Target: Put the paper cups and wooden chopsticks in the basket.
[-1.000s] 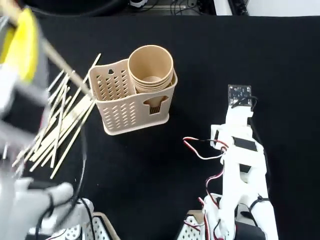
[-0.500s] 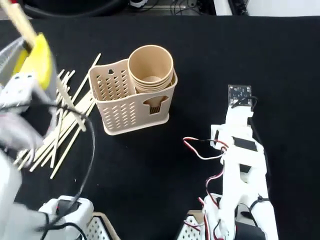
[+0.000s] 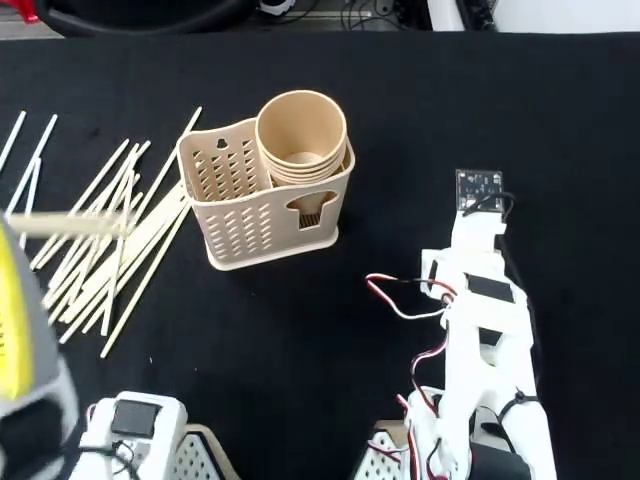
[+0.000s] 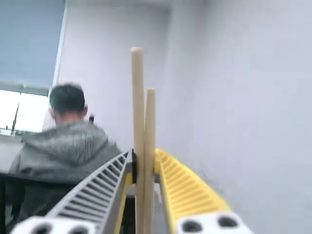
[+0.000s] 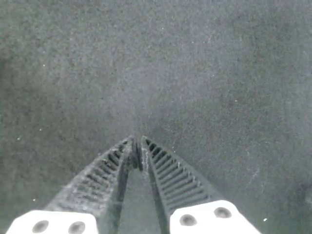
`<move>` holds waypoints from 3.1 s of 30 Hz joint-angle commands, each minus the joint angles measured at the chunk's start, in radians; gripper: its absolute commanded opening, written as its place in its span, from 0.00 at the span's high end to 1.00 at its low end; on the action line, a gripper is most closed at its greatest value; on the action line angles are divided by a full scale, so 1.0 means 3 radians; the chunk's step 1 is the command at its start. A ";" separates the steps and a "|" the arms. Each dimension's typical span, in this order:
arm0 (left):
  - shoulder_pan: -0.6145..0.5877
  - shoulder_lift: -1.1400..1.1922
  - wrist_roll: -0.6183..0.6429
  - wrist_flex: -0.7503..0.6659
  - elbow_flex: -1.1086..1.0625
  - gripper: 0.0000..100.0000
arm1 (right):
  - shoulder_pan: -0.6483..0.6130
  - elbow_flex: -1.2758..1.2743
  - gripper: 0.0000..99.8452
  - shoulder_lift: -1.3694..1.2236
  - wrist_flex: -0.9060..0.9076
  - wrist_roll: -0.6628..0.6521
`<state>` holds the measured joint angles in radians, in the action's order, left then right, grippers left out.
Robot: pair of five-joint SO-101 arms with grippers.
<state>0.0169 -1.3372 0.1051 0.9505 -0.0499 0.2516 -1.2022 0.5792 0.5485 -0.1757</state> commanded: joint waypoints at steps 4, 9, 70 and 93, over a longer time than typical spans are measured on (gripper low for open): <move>0.0013 -0.0210 -0.0020 -0.2803 -0.2478 0.97 | -0.0010 0.0013 0.98 0.0008 -0.0056 -0.0020; 0.0013 0.0240 -0.0020 -0.3207 -0.2770 0.97 | -0.0010 0.0018 0.98 0.0008 -0.0056 -0.0020; -0.1859 0.5442 -0.2163 0.0685 0.0637 0.80 | -0.0010 0.0018 0.98 0.0008 -0.0056 -0.0026; -0.1834 0.7759 -0.2348 0.1790 0.3117 0.97 | -0.0010 0.0013 0.98 0.0008 -0.0056 -0.0020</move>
<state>-0.5247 0.9797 -0.5731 1.4446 0.8094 0.2516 -1.2022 0.5792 0.5485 -0.1757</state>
